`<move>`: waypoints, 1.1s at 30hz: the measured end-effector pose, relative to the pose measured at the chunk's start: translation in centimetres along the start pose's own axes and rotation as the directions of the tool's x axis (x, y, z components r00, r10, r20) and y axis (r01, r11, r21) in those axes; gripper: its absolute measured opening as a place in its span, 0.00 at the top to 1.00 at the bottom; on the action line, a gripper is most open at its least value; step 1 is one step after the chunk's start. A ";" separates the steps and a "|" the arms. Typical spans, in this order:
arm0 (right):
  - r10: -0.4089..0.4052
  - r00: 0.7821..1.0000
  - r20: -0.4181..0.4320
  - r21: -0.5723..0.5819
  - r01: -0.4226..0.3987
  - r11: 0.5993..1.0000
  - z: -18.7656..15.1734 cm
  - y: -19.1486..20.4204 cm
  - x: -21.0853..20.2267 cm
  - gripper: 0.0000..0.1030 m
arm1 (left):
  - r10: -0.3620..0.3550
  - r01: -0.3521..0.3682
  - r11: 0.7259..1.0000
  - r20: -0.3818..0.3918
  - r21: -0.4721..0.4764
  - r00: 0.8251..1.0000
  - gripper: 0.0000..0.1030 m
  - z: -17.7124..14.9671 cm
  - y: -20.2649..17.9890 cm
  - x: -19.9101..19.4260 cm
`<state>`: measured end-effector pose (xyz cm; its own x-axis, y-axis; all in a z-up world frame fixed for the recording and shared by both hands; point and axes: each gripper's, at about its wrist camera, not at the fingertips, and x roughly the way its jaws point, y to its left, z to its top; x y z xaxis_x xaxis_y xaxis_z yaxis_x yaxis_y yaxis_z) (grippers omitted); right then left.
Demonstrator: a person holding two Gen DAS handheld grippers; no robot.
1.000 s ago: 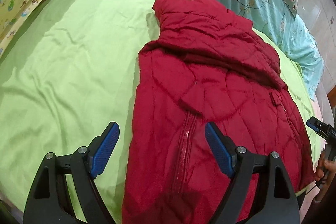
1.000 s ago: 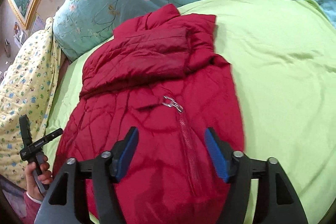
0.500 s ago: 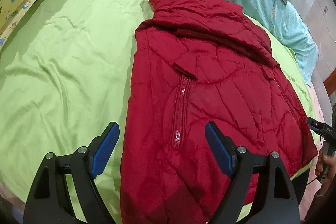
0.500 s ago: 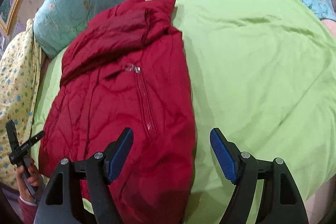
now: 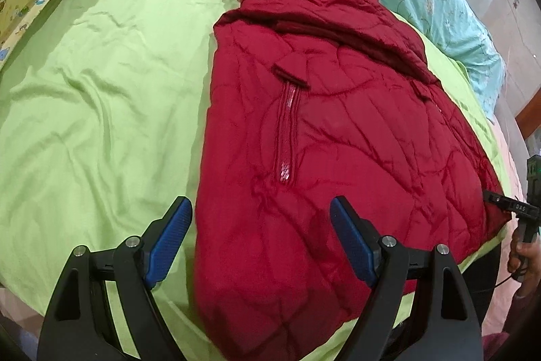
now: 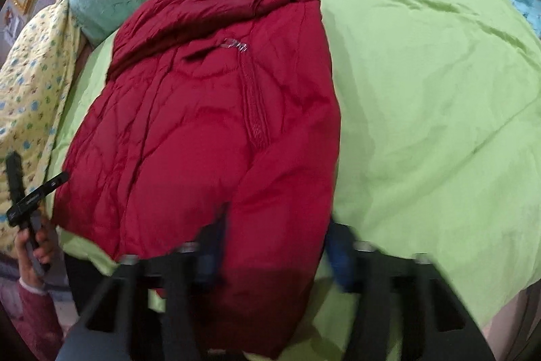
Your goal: Fold large clothes
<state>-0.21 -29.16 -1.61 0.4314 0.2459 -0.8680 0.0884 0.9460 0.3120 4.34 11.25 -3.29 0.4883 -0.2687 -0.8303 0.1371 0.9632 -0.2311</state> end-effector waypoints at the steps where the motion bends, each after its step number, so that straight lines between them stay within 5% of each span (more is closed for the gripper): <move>1: 0.010 1.000 0.000 0.000 -0.010 1.000 -0.2 -0.1 -0.3 0.73 | 0.001 -0.001 1.000 -0.002 -0.001 1.000 0.18 -0.1 0.1 0.0; 10: 0.068 0.997 0.036 0.000 -0.068 0.998 -0.9 -0.6 -0.6 0.75 | -0.058 0.057 0.998 -0.029 -0.023 0.998 0.18 -2.1 0.9 0.0; 19: 0.039 0.997 0.062 -0.055 -0.036 0.998 -1.2 0.6 -0.3 0.61 | -0.069 0.070 0.997 -0.030 0.033 0.997 0.19 -3.0 0.1 0.6; 21: 0.045 0.997 0.058 -0.051 -0.042 0.998 -1.2 0.7 0.1 0.57 | -0.084 0.085 0.996 -0.028 0.040 0.996 0.29 -3.1 -0.1 0.7; 22: 0.050 0.997 0.057 -0.050 -0.047 0.998 -1.2 0.6 0.1 0.54 | -0.095 0.096 0.995 -0.031 0.039 0.995 0.42 -3.1 -0.1 0.8; 27: 0.045 0.997 0.056 -0.070 -0.041 0.997 -1.2 0.9 0.4 0.51 | -0.142 0.144 0.988 -0.037 0.047 0.989 0.65 -3.4 -0.5 0.9; 33: 0.070 0.995 0.076 -0.072 -0.064 0.995 -1.2 0.8 0.0 0.72 | -0.149 0.149 0.986 -0.015 0.069 0.989 0.77 -3.5 -1.1 0.3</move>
<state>-1.22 -28.13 -1.77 0.5038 0.2945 -0.8121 -0.0042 0.9409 0.3386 1.36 10.11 -5.08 0.4492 -0.4089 -0.7943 0.2673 0.9099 -0.3172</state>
